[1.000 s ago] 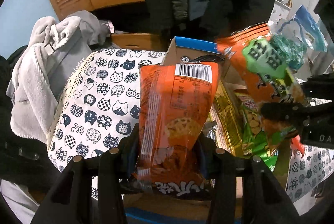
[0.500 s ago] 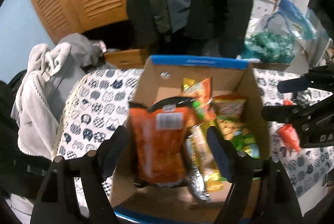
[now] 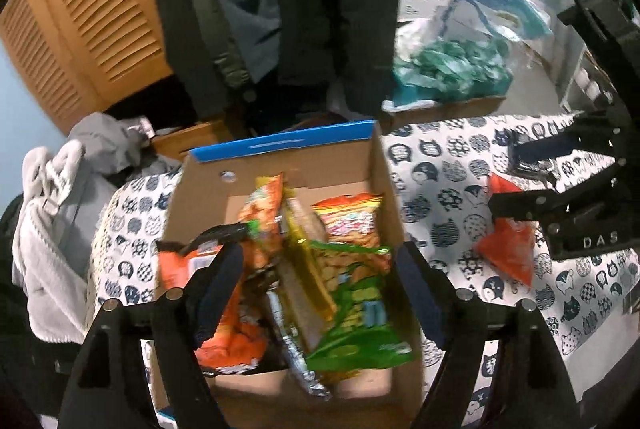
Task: Organize snacks
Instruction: 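Move both grippers back to the last orange bag and black bag, then grasp the orange cracker bag with left gripper while right grasps black bag, then carry both bags over the box and release them inside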
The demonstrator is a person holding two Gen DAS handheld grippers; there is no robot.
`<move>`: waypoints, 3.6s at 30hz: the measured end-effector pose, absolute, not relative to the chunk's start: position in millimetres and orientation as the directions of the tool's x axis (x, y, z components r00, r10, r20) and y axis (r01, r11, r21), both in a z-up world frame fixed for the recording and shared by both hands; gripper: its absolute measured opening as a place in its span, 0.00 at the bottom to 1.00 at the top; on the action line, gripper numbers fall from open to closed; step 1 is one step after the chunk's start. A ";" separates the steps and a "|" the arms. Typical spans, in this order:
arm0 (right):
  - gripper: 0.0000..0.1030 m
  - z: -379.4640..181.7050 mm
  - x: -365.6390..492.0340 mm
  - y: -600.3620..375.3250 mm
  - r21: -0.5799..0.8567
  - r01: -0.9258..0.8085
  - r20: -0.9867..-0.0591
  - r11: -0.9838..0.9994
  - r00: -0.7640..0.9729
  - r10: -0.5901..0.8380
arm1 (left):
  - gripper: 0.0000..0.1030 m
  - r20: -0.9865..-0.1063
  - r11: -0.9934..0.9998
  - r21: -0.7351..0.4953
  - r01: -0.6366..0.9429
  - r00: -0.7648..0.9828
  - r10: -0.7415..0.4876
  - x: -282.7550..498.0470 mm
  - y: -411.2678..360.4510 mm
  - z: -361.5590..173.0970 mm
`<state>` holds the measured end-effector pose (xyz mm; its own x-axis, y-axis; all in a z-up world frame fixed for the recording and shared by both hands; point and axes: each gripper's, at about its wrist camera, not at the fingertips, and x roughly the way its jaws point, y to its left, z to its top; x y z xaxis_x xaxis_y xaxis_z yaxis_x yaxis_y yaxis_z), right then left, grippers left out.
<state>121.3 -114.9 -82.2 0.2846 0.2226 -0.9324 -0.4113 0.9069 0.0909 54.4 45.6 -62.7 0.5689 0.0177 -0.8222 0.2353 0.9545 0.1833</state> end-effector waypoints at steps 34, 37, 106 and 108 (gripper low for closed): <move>0.70 -196.4 188.6 -277.5 -0.080 -0.468 -0.990 0.880 0.138 -0.016 | 0.80 -0.916 0.743 0.201 0.638 0.391 -0.087 130.9 -151.1 -149.7; 0.70 -204.2 191.3 -278.5 -0.082 -0.477 -0.991 0.875 0.131 -0.021 | 0.80 -0.924 0.736 0.195 0.649 0.373 -0.084 135.5 -152.5 -159.8; 0.61 -122.0 67.5 -306.4 0.073 -0.110 -0.962 0.991 0.255 0.099 | 0.37 -0.922 0.834 0.089 0.545 0.362 -0.137 49.3 -129.9 -119.3; 0.61 -113.5 67.6 -300.4 0.077 -0.121 -0.956 0.990 0.272 0.108 | 0.37 -0.916 0.842 0.092 0.532 0.377 -0.139 50.3 -124.7 -111.3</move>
